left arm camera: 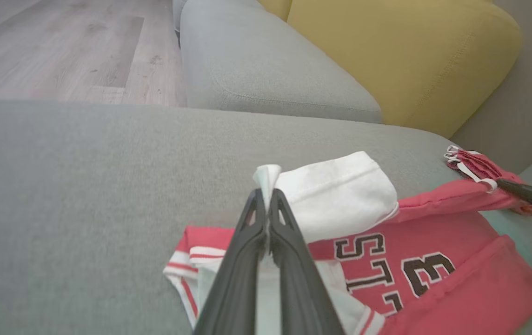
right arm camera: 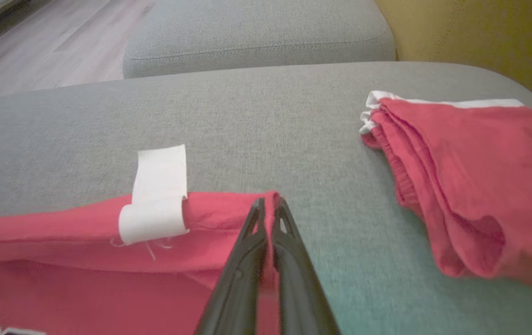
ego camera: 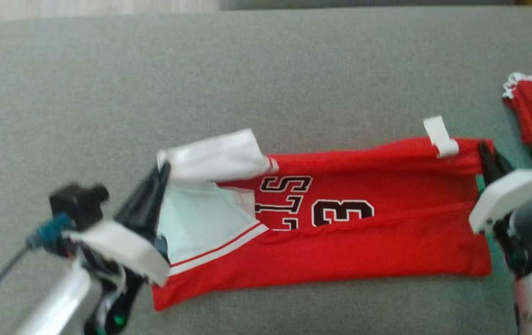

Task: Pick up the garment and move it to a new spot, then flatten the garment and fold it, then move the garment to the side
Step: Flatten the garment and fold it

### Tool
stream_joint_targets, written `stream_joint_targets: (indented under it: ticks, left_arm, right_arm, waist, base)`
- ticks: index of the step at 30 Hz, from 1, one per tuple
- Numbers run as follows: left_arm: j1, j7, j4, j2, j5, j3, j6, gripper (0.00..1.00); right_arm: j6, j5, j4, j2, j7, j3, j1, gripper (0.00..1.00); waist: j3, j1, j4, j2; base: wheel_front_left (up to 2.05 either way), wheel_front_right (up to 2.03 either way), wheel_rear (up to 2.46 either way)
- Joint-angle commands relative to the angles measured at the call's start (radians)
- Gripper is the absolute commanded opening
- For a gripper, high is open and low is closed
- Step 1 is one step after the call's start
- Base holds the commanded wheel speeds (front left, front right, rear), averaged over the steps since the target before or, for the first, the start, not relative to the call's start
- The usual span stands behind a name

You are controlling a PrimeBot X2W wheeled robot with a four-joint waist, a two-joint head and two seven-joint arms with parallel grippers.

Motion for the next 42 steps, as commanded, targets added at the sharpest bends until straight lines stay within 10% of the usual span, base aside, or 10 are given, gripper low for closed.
stream_joint_targets:
  ticks: [1, 8, 12, 14, 15, 29, 42]
  left_arm:
    - [-0.004, -0.021, -0.033, 0.016, -0.01, 0.039, 0.011, 0.0]
    - [0.134, -0.101, 0.019, -0.04, -0.033, 0.007, 0.023, 0.0]
    - [0.18, -0.149, 0.087, -0.063, -0.032, -0.011, 0.011, 0.17]
    - [0.203, -0.183, 0.11, -0.077, -0.037, -0.008, 0.01, 0.84]
    - [0.217, -0.198, 0.119, -0.084, -0.042, -0.005, 0.012, 1.0]
    - [0.294, -0.34, 0.08, -0.109, 0.045, 0.061, 0.159, 1.0]
    - [0.303, -0.32, -0.001, -0.09, 0.071, 0.068, 0.229, 1.0]
  right_arm:
    - [-0.001, -0.009, -0.055, 0.008, -0.01, 0.004, 0.019, 0.0]
    - [-0.001, -0.032, -0.121, 0.067, -0.018, -0.047, 0.147, 0.01]
    - [-0.001, -0.055, -0.124, 0.091, -0.038, -0.067, 0.189, 1.0]
    - [-0.001, -0.055, -0.127, 0.105, -0.051, -0.08, 0.209, 1.0]
    - [-0.001, -0.056, -0.13, 0.11, -0.058, -0.089, 0.22, 1.0]
    - [-0.001, -0.048, -0.179, 0.139, -0.122, -0.146, 0.336, 1.0]
    - [-0.001, -0.103, -0.022, 0.139, 0.051, -0.136, 0.26, 1.0]
  waist:
    - [-0.034, 0.0003, 0.016, -0.0001]
    - [-0.082, 0.0003, 0.014, -0.0001]
    - [-0.109, 0.0003, 0.006, -0.0001]
    - [-0.121, 0.0003, 0.003, -0.0001]
    - [-0.127, 0.0003, 0.002, -0.0001]
    - [-0.174, 0.0003, 0.03, -0.0001]
    - [-0.144, 0.0003, 0.088, -0.0001]
  base:
    - [0.0, 0.0, 0.0]
    - [0.0, 0.0, 0.0]
    - [0.0, 0.0, 0.0]
    - [0.0, 0.0, 0.0]
    - [0.0, 0.0, 0.0]
    - [0.0, 0.0, 0.0]
    - [0.0, 0.0, 0.0]
